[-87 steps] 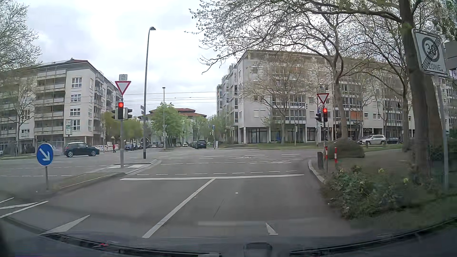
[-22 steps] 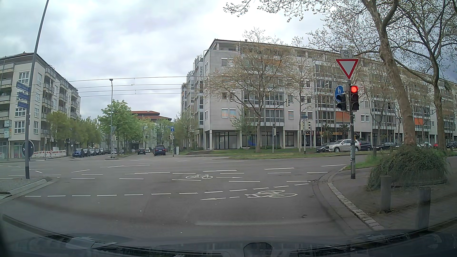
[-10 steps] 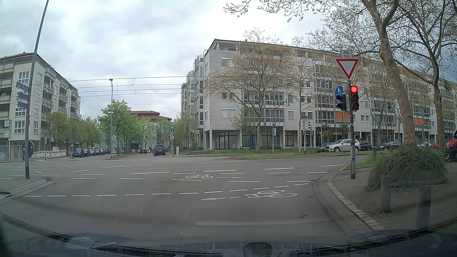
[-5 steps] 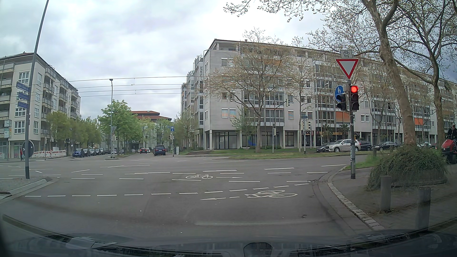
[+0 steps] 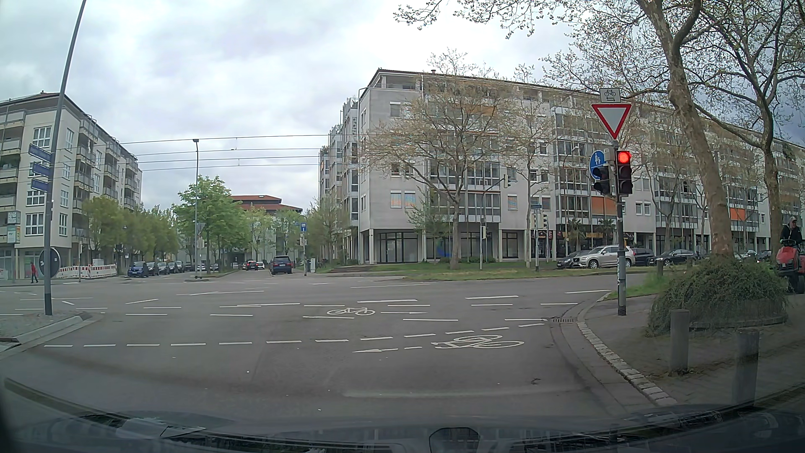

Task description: Follow the waypoints while adhering to traffic rules and regulations

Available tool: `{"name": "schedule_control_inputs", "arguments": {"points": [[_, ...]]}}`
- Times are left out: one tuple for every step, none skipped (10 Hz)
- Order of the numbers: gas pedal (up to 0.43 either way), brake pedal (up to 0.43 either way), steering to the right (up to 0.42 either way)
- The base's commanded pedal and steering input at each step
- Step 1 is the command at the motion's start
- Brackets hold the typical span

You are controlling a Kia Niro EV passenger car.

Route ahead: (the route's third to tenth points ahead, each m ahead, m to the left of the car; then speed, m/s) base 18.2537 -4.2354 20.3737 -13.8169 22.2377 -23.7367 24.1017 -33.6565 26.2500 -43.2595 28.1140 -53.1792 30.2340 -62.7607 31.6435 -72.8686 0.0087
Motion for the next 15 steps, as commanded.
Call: {"name": "schedule_control_inputs", "arguments": {"points": [[0.0, 0.256, 0.036], [0.0, 0.256, 0.036], [0.0, 0.256, 0.036], [0.0, 0.256, 0.036], [0.0, 0.256, 0.036], [0.0, 0.256, 0.036], [0.0, 0.256, 0.036], [0.0, 0.25, 0.036], [0.0, 0.256, 0.036], [0.0, 0.256, 0.036], [0.0, 0.256, 0.036], [0.0, 0.25, 0.036], [0.0, 0.256, 0.036], [0.0, 0.256, 0.036], [0.0, 0.256, 0.036]]}}
